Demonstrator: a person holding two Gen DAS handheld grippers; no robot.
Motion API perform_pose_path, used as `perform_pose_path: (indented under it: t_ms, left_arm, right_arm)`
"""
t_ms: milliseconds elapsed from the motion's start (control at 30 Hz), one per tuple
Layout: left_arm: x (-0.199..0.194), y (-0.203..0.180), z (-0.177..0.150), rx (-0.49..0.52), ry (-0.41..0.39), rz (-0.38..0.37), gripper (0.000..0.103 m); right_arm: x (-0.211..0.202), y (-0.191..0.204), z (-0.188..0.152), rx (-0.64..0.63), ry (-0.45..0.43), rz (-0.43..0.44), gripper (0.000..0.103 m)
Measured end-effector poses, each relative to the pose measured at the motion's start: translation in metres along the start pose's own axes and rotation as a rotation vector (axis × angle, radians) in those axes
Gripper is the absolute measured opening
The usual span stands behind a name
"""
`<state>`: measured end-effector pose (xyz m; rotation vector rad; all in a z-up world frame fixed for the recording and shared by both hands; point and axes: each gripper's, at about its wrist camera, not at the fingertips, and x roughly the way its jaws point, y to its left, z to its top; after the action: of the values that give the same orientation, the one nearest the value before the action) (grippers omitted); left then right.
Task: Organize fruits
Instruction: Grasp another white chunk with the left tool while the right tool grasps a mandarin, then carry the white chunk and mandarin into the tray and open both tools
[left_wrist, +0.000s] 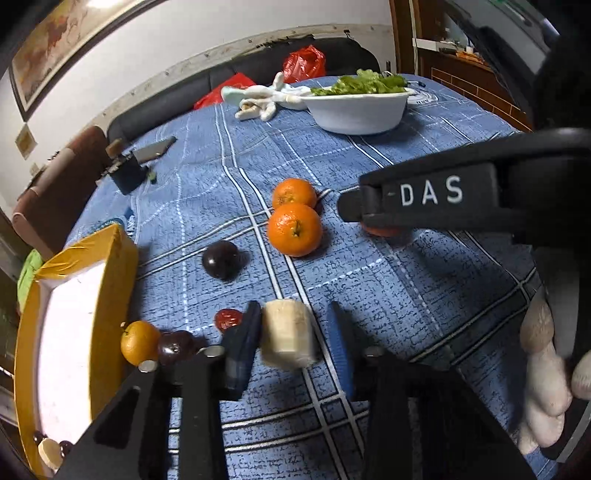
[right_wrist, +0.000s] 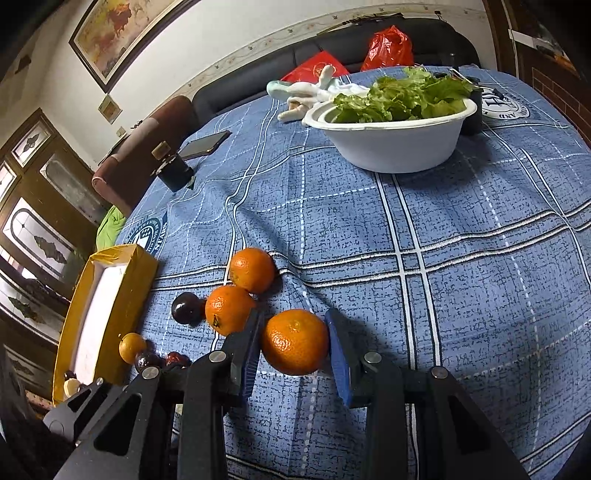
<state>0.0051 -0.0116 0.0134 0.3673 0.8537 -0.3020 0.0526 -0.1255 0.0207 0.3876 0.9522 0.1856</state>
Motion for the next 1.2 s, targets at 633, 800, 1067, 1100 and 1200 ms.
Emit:
perform_pose_path:
  t_ms: [633, 800, 1067, 1100, 1200]
  left_arm:
    - [-0.128, 0.214, -0.124, -0.666, -0.112, 0.067, 0.026]
    - [-0.119, 0.257, -0.161, -0.777, -0.077, 0.098, 0.026]
    - [-0.112, 0.271, -0.165, -0.779, -0.101, 0.047, 0.028]
    - [-0.109, 0.274, -0.162, -0.778, -0.105, 0.031, 0.028]
    - [-0.094, 0.284, -0.153, -0.789, -0.090, -0.009, 0.028]
  right_arm:
    - [-0.037, 0.097, -0.040, -0.241, -0.072, 0.248, 0.038]
    - [-0.034, 0.174, -0.076, -0.395, -0.013, 0.310, 0.038]
    - [0.018, 0.266, -0.110, -0.590, 0.114, 0.271, 0.038]
    - [0.026, 0.272, -0.113, -0.601, 0.123, 0.258, 0.038]
    - [0.037, 0.275, -0.119, -0.608, 0.134, 0.221, 0.038]
